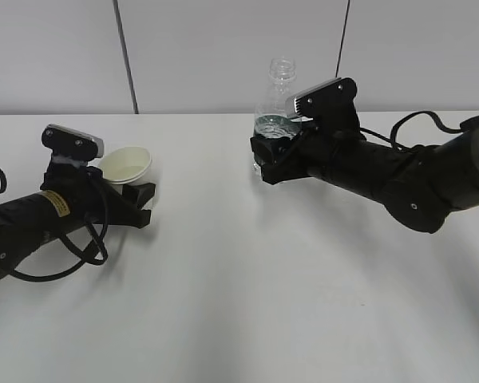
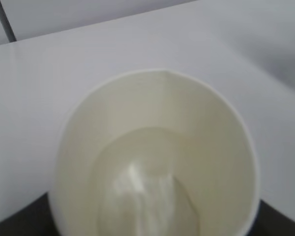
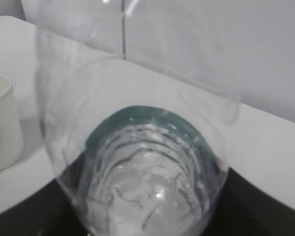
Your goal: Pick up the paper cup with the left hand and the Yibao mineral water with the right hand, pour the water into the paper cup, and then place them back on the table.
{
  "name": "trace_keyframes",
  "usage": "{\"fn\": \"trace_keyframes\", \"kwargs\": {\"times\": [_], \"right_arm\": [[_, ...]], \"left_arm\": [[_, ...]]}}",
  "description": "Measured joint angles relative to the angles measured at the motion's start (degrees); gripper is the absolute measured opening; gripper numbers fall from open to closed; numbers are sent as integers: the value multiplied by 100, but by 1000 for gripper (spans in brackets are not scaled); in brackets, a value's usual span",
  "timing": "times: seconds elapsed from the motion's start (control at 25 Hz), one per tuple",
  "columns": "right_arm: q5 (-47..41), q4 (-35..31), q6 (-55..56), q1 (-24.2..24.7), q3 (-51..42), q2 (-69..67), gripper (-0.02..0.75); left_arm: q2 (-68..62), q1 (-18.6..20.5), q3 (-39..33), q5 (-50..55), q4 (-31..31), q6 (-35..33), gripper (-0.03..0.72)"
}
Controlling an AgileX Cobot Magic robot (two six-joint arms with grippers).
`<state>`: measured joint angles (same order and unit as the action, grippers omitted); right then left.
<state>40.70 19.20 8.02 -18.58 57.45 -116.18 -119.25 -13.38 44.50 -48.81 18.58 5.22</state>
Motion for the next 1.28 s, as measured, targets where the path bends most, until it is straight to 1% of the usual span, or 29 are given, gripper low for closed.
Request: {"fn": "trace_keyframes", "kwargs": {"times": [0.12,0.36,0.68,0.88,1.12,1.28], "right_arm": [[-50,-55,0,0,0,11,433],[-117,-126,8,0,0,11,433],[-117,-238,8,0,0,11,433],[-117,-238,8,0,0,11,433],[-129,-287,8,0,0,11,433],[-315,-556,-45,0,0,20,433]], "left_arm": [[-89,0,0,-191,-114,-81,433],[-89,0,0,-207,-189,-106,434],[-89,0,0,-151,-219,-106,461],[-89,0,0,8,-219,-106,497],[-89,0,0,225,-323,-106,519],[-62,0,-45,445,-453,82,560]]}}
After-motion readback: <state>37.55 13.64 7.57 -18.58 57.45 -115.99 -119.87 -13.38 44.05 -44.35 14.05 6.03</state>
